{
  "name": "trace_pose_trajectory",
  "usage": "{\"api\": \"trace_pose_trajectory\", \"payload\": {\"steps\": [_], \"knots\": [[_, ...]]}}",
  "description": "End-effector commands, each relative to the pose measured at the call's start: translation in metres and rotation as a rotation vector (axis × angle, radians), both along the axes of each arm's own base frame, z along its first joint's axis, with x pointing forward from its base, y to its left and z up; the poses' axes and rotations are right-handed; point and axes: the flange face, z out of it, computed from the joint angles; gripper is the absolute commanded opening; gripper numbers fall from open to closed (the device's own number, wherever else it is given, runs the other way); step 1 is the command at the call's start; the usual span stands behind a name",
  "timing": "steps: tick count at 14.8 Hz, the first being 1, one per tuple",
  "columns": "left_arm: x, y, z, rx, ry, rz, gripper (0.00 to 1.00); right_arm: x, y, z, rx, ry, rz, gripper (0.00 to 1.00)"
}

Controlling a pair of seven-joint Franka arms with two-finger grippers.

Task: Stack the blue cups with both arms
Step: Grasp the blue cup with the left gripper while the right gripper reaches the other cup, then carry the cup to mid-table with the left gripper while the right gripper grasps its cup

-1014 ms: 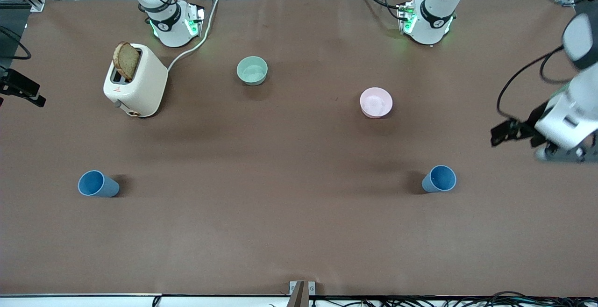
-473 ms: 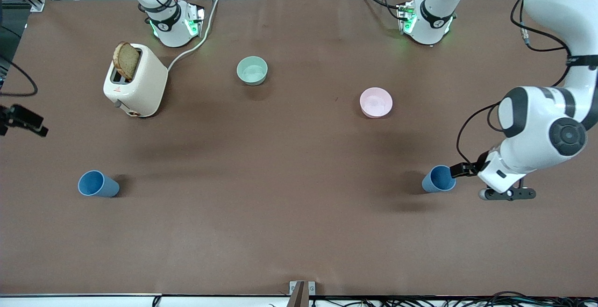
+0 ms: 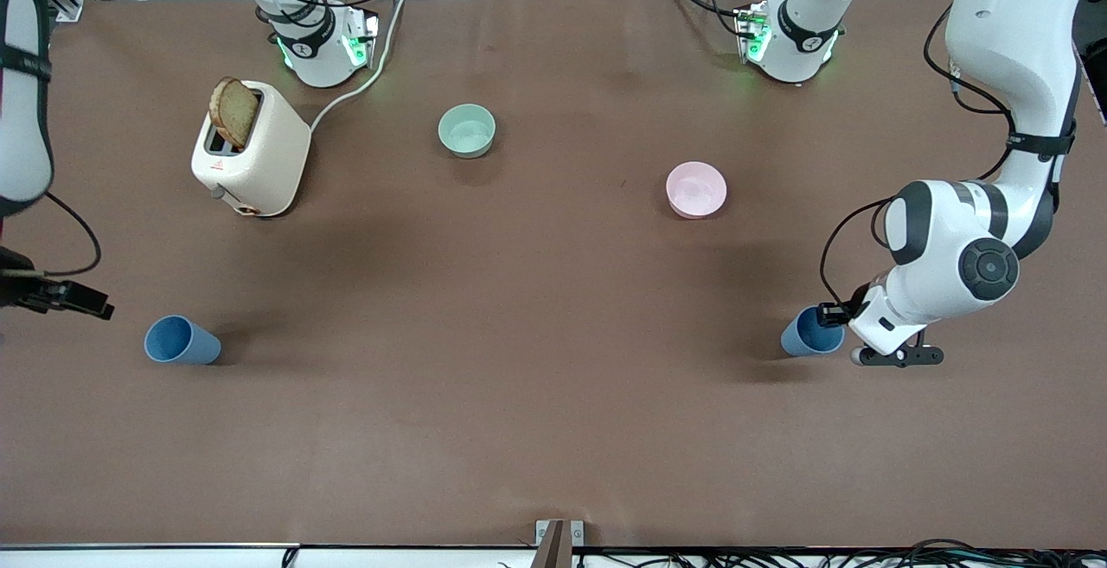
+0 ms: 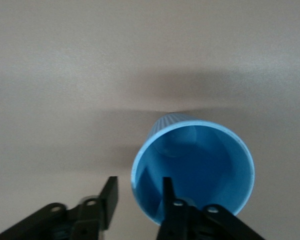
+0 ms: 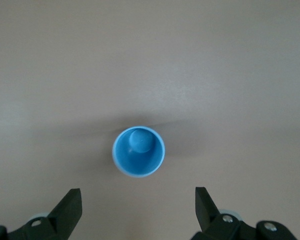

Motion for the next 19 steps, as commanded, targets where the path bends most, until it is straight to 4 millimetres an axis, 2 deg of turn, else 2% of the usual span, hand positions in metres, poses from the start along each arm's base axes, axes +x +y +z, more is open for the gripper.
{"api": "trace_pose_trajectory", "payload": {"steps": [1, 2, 4, 6, 7, 9, 11, 12, 14, 16, 17, 18, 19], "knots": [[0.003, -0.005, 0.002, 0.009, -0.016, 0.001, 0.05, 0.006, -0.026, -0.049, 0.038, 0.009, 0.032, 1.00], [0.004, -0.007, 0.004, 0.007, -0.020, -0.002, 0.01, 0.006, -0.034, -0.064, 0.058, 0.012, 0.042, 1.00], [0.003, -0.027, 0.010, 0.007, -0.025, -0.028, 0.00, 0.009, -0.048, -0.100, 0.081, -0.001, 0.074, 1.00], [0.004, -0.062, 0.036, 0.006, -0.060, -0.011, 0.00, 0.010, -0.048, -0.108, 0.084, -0.001, 0.079, 1.00], [0.001, -0.091, 0.045, 0.008, -0.053, 0.000, 0.00, 0.011, -0.048, -0.113, 0.084, -0.001, 0.078, 0.98], [-0.007, -0.164, 0.065, 0.006, -0.049, 0.042, 0.00, 0.013, -0.044, -0.123, 0.083, -0.005, 0.081, 0.97], [-0.026, -0.238, 0.073, -0.002, -0.059, 0.110, 0.00, 0.014, -0.039, -0.130, 0.086, 0.004, 0.087, 0.94], [-0.034, -0.267, 0.068, -0.006, -0.053, 0.144, 0.00, 0.014, -0.036, -0.141, 0.089, 0.016, 0.093, 0.93], [-0.057, -0.327, 0.055, -0.008, -0.040, 0.176, 0.00, 0.014, -0.034, -0.146, 0.090, 0.024, 0.096, 0.90], [-0.077, -0.370, 0.044, -0.008, -0.031, 0.198, 0.00, 0.007, -0.034, -0.157, 0.098, 0.048, 0.093, 0.87], [-0.090, -0.388, 0.033, -0.001, -0.017, 0.192, 0.00, 0.008, -0.033, -0.156, 0.097, 0.047, 0.096, 0.81], [-0.104, -0.407, 0.017, 0.007, -0.005, 0.189, 0.00, 0.008, -0.030, -0.157, 0.098, 0.050, 0.099, 0.69], [-0.110, -0.423, 0.009, 0.002, -0.007, 0.193, 0.00, 0.006, -0.027, -0.160, 0.101, 0.057, 0.103, 0.47]]}}
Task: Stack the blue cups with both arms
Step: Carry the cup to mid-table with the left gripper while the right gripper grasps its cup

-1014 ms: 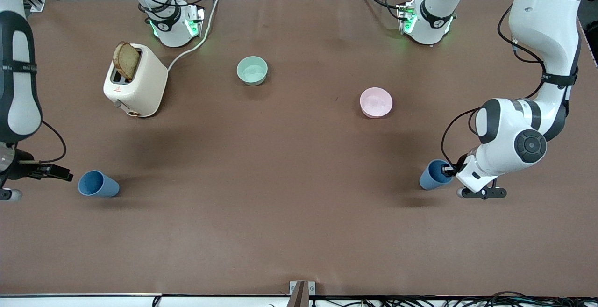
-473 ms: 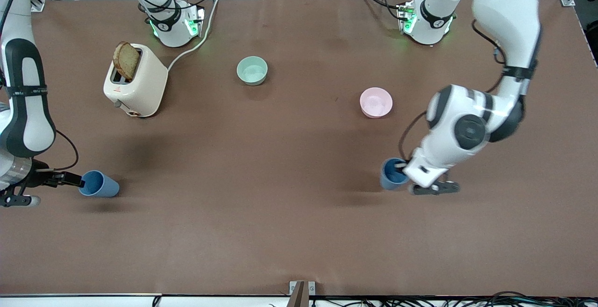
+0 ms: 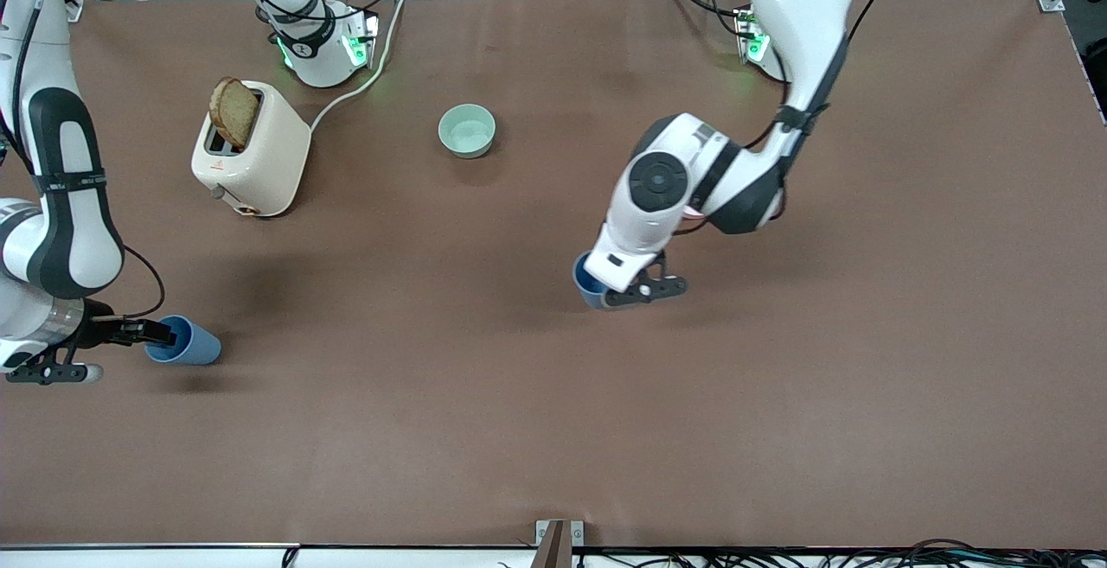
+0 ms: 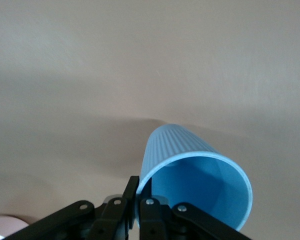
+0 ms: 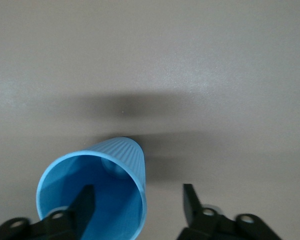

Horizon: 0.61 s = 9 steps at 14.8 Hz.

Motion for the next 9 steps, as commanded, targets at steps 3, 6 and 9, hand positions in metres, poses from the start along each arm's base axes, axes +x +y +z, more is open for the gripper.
{"api": "trace_pose_trajectory", "payload": {"steps": [3, 6, 9], "knots": [[0.000, -0.039, -0.024, -0.010, 0.000, 0.033, 0.04, -0.008, 0.017, -0.011, 0.022, 0.018, 0.022, 0.16], [0.003, -0.038, -0.019, -0.021, -0.001, 0.046, 0.84, -0.007, 0.021, -0.008, 0.025, 0.024, 0.017, 0.03], [0.016, -0.031, 0.020, -0.040, -0.042, 0.054, 1.00, -0.002, 0.029, 0.040, 0.015, -0.032, 0.023, 0.02]]}}
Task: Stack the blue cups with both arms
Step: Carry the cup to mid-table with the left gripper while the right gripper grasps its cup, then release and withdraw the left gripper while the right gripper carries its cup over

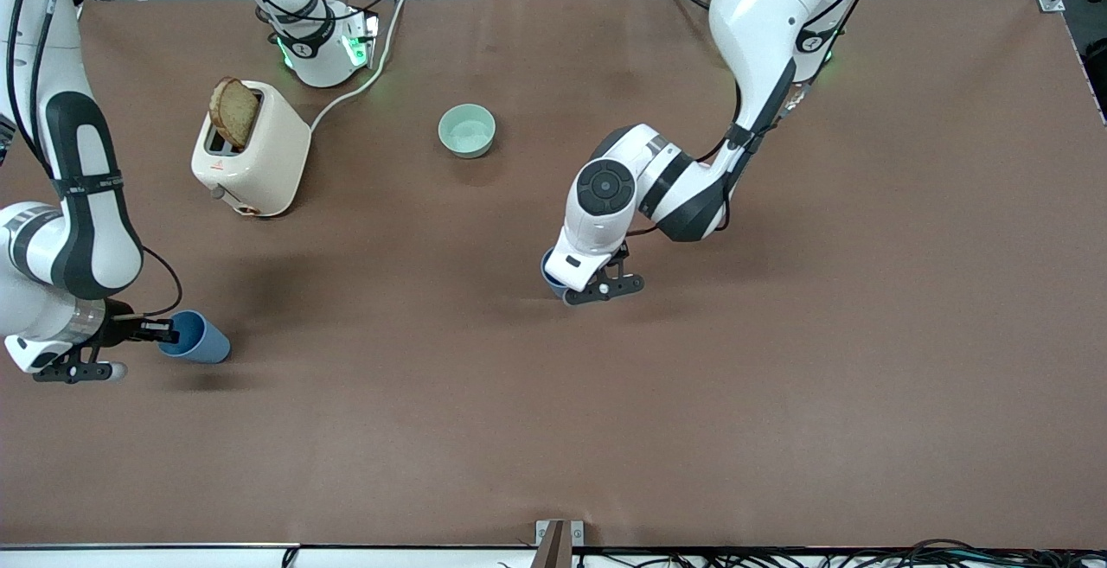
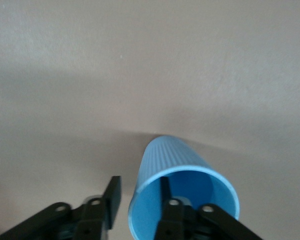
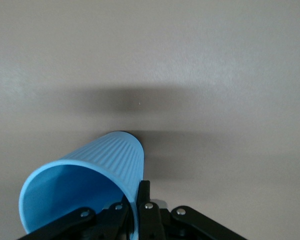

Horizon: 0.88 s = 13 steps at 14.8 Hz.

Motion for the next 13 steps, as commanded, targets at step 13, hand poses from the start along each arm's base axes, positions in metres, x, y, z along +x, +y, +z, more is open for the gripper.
{"api": "trace_pose_trajectory", "payload": {"steps": [13], "knots": [[0.076, 0.265, 0.288, 0.103, -0.163, -0.065, 1.00, -0.039, 0.349, 0.198, 0.036, 0.031, -0.176, 0.00]]}}
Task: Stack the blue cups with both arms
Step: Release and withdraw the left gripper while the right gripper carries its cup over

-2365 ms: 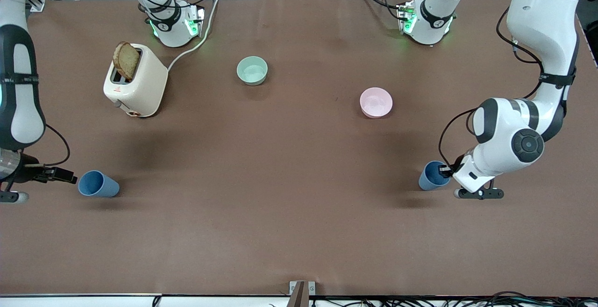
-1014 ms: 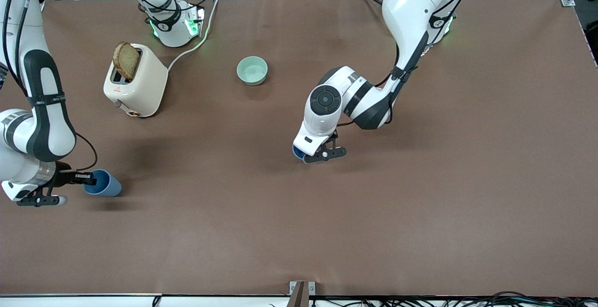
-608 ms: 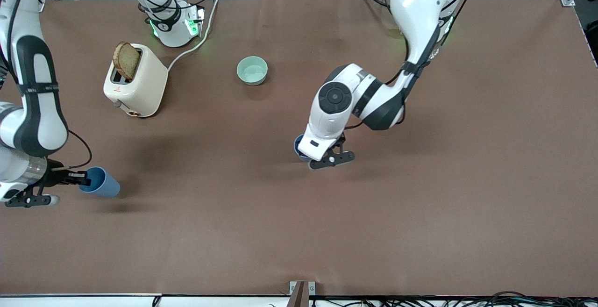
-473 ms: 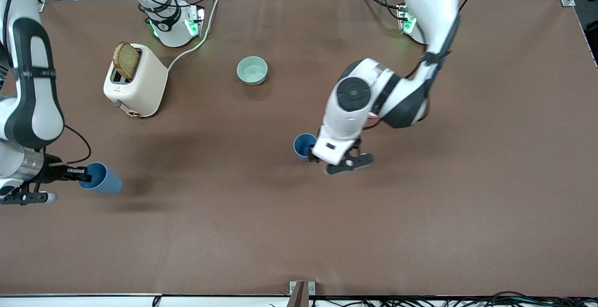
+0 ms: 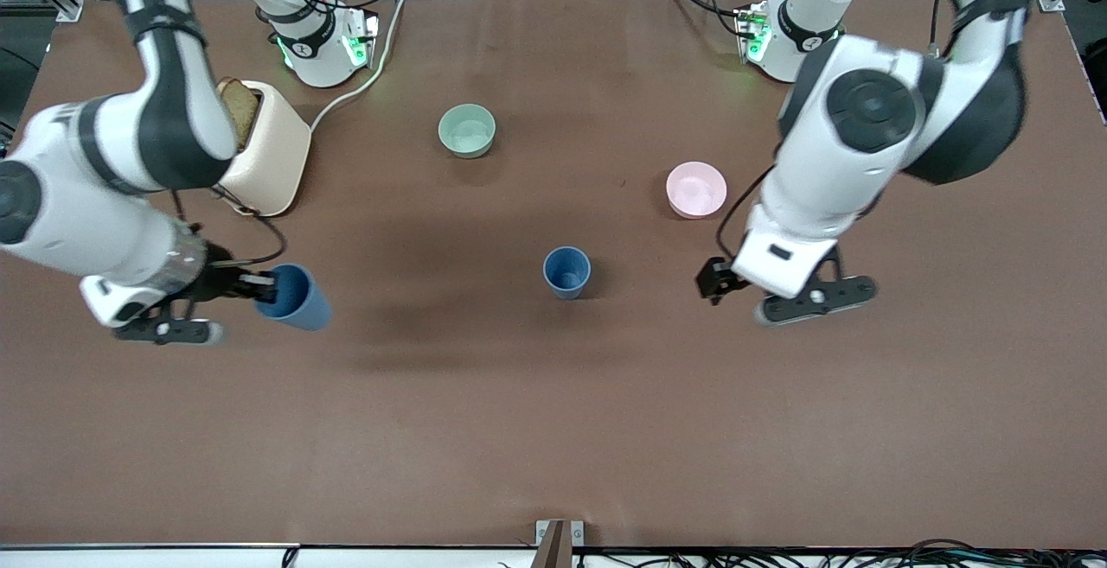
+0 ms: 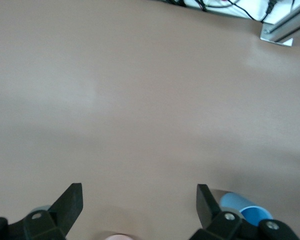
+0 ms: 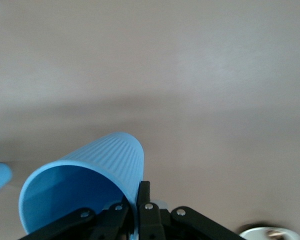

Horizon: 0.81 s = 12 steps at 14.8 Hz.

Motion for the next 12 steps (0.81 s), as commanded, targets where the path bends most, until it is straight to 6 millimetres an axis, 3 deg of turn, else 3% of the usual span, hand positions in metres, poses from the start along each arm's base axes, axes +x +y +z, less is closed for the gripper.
{"api": "trace_pose_trajectory", "payload": {"steps": [1, 3, 5, 9, 11, 12], "knots": [[-0.007, 0.070, 0.049, 0.032, -0.011, -0.043, 1.00, -0.018, 0.067, 0.011, 0.005, -0.007, -0.081, 0.00], [-0.017, 0.108, 0.076, 0.041, -0.004, -0.026, 1.00, -0.038, 0.127, 0.014, 0.006, -0.004, -0.109, 0.00], [-0.029, 0.134, 0.098, 0.056, 0.012, -0.061, 1.00, -0.055, 0.174, 0.012, 0.014, -0.013, -0.103, 0.00], [-0.047, 0.180, 0.128, 0.072, 0.025, -0.135, 1.00, -0.076, 0.244, -0.019, 0.034, -0.031, -0.194, 0.00], [-0.059, 0.191, 0.136, 0.074, 0.057, -0.137, 1.00, -0.092, 0.279, -0.035, 0.033, -0.030, -0.192, 0.00], [-0.062, 0.193, 0.136, 0.073, 0.068, -0.135, 1.00, -0.091, 0.286, -0.040, 0.053, -0.046, -0.228, 0.00]]}}
